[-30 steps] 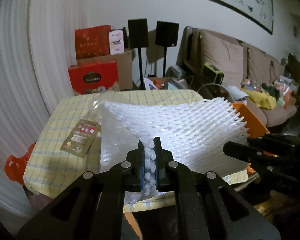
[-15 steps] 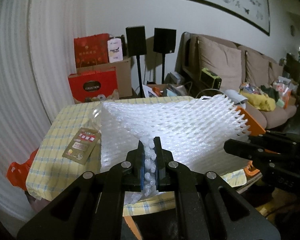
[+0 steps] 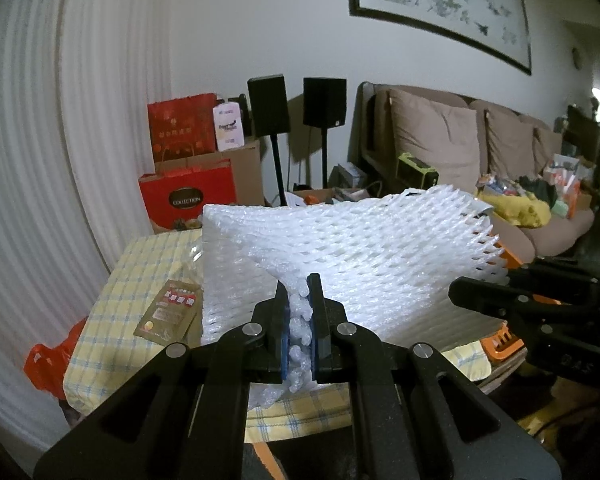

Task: Organize objects
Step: 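Hold the foam net sheet raised above the table with the left gripper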

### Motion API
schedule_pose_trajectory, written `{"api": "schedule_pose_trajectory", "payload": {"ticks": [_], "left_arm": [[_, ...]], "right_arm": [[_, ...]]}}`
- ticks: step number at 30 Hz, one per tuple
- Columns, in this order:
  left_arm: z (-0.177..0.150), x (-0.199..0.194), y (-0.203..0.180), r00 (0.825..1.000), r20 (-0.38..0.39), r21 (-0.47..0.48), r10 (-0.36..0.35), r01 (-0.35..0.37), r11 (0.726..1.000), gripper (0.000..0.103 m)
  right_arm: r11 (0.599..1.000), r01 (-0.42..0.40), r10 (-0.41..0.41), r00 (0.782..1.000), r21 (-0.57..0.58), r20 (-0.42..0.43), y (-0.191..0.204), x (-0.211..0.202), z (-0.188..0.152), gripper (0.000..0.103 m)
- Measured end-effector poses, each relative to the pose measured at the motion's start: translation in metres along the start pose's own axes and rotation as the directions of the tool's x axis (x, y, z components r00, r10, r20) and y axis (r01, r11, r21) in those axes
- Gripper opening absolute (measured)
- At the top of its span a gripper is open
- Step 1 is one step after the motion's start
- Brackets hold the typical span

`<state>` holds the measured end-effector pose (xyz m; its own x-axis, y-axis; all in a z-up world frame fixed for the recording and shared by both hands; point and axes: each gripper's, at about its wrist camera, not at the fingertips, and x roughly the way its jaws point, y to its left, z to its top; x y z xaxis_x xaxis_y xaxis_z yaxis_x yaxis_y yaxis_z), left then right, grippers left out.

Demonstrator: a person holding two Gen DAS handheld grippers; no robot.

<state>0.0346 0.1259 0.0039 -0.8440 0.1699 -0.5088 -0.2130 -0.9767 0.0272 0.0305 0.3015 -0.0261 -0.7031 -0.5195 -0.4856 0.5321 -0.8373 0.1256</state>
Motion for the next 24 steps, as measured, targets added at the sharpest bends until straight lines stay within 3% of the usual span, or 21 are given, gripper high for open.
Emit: {"api": "schedule_pose_trajectory", "payload": {"ticks": [24], "left_arm": [[0.018,-0.028,-0.010,0.997,0.069,-0.004,-0.026,0.026,1.000,0.006]], "right_arm": [[0.999,0.022,-0.019,0.996,-0.040,0.082,0.003,-0.035,0.015,0.019]]}}
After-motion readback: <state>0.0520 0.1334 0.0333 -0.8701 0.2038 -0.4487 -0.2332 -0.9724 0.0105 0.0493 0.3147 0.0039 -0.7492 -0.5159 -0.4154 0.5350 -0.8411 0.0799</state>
